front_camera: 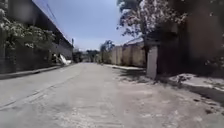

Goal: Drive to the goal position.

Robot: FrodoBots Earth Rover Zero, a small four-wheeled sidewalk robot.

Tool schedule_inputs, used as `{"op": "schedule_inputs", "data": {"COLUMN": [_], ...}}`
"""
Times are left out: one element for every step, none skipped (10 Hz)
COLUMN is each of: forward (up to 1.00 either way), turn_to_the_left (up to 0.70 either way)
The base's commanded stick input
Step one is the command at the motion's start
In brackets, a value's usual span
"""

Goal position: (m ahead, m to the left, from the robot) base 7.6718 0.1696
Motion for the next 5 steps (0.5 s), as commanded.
{"op": "schedule_inputs", "data": {"forward": [1.0,0.72,0.0,0.0,0.0], "turn_to_the_left": [0.03,0.02,0.0,0.0,0.0]}}
